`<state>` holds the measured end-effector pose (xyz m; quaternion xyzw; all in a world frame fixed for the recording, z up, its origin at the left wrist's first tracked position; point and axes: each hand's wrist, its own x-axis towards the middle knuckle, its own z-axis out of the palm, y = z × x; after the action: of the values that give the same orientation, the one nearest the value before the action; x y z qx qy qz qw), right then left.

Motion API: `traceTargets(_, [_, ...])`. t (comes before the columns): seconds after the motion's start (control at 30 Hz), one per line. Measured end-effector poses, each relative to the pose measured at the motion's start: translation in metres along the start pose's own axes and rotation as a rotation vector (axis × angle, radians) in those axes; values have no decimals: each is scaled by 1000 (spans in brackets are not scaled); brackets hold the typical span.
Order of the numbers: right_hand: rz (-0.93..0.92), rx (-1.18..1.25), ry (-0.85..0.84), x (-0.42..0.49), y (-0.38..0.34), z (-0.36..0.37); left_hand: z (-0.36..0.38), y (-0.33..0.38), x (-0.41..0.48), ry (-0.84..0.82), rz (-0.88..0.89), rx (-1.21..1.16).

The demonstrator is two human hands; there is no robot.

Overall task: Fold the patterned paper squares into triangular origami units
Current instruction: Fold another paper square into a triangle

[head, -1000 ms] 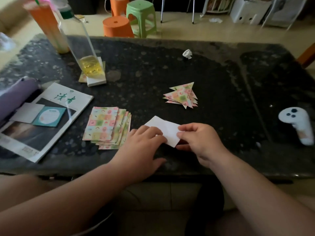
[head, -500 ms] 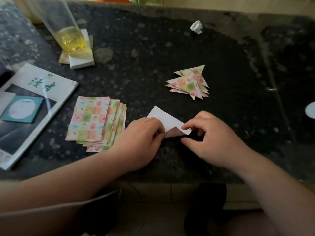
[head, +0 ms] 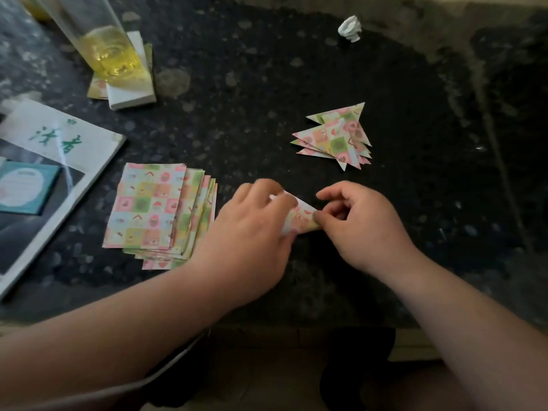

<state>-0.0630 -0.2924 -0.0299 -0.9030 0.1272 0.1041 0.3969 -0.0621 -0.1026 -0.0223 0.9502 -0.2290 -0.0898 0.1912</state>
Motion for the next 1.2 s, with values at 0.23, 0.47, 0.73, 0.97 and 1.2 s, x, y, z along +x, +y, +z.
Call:
traceTargets(0.23, [-63, 2, 77, 6, 0, 11, 26, 20, -34, -135, 152, 280])
traceTargets(0.47, [-83, -52, 109, 11, 0, 13, 25, 16, -29, -106, 126, 324])
traceTargets(0.73, [-89, -82, 120, 11, -1, 14, 28, 15, -30, -117, 121, 332])
traceTargets(0.97, [-77, -80, 115, 12, -3, 13, 28, 14, -26, -111, 119, 336])
traceTargets(1.2, [-71, -79, 112, 12, -3, 13, 27, 15, -26, -129, 112, 325])
